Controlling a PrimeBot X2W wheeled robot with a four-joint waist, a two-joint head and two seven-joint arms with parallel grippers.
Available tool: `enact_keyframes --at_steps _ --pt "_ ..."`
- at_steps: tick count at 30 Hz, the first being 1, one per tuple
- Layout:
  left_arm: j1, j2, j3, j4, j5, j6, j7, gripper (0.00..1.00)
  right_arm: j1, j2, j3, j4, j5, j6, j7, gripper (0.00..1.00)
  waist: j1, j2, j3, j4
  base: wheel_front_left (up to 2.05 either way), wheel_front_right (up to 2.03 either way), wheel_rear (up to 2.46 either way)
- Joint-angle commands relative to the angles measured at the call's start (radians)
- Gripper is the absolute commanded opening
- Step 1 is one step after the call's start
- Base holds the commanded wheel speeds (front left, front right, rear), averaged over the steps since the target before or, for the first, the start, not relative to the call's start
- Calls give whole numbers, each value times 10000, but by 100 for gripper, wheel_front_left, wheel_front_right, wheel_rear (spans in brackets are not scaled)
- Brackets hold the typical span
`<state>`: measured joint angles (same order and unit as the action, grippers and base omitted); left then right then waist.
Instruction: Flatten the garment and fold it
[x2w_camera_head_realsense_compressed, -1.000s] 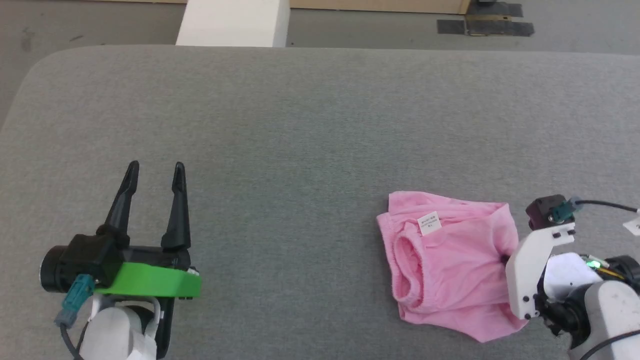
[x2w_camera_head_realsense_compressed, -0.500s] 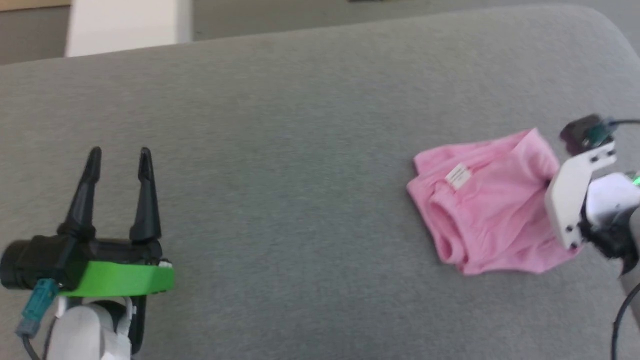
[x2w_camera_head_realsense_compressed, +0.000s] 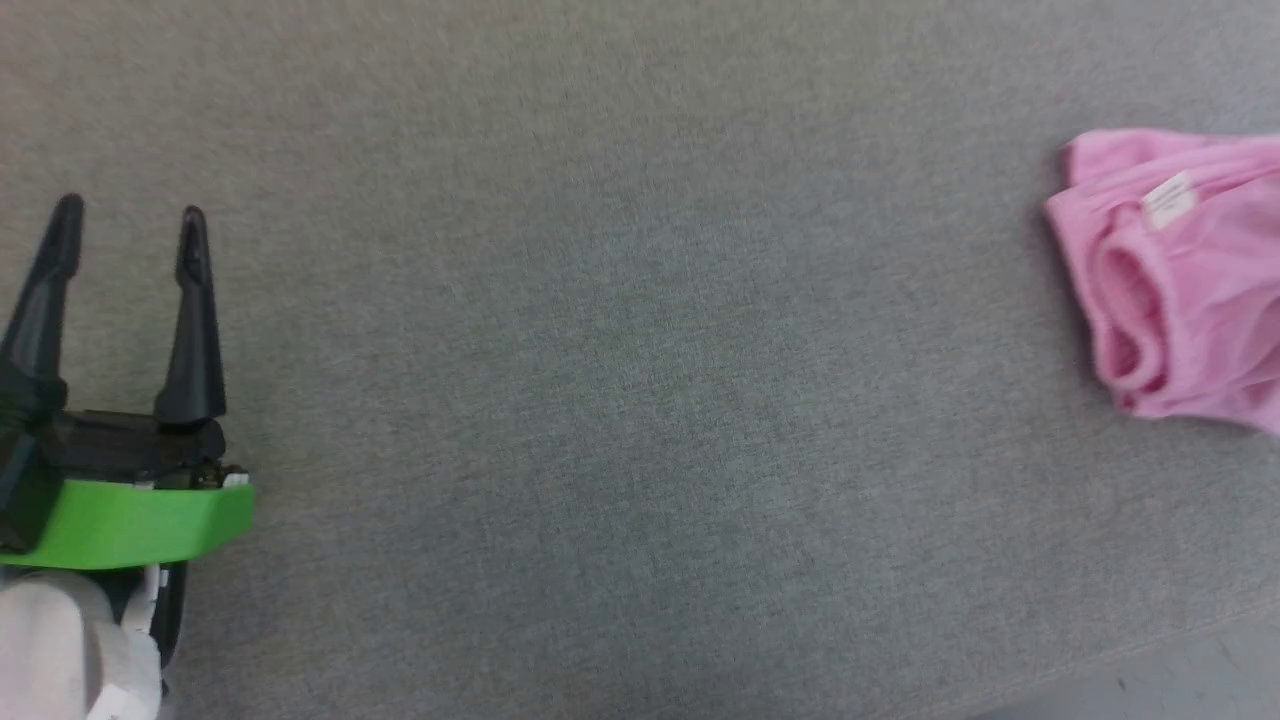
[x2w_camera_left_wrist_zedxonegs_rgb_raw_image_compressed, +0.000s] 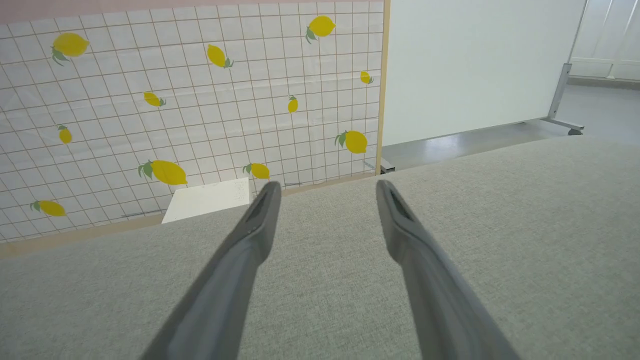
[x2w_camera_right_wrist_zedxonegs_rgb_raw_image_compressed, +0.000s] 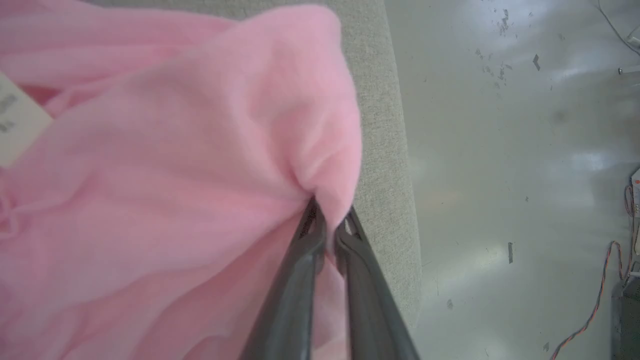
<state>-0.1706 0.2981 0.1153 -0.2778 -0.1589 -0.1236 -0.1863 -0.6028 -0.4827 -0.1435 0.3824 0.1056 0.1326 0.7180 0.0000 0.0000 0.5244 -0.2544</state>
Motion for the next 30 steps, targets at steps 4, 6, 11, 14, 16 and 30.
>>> enact_keyframes --at_steps 4,6,11,14,16,30 --pt "-3 196 124 -320 -88 -9 157 100 -442 332 -1025 128 -647 -19 -325 0 0 0 943 -77 0 0 0" --pt "22 232 138 -425 -101 7 211 100 -560 381 -1359 236 -932 -19 -395 0 0 0 1012 -9 0 0 0" --pt "32 267 117 -509 -86 63 253 100 -840 505 -1959 350 -1284 -19 -906 100 0 0 1078 71 0 0 0" --pt "9 210 28 -360 -99 89 172 100 -960 406 -2088 337 -1423 -19 -1375 100 0 0 891 131 0 0 0" --pt "-51 120 -44 -190 -136 115 41 100 -1024 309 -2058 152 -1293 -19 -1952 100 0 0 665 223 0 0 0" --pt "-78 -821 -671 1387 -115 480 -621 100 14 934 44 -3413 65 -19 -5784 100 0 0 -2443 1655 0 0 0"
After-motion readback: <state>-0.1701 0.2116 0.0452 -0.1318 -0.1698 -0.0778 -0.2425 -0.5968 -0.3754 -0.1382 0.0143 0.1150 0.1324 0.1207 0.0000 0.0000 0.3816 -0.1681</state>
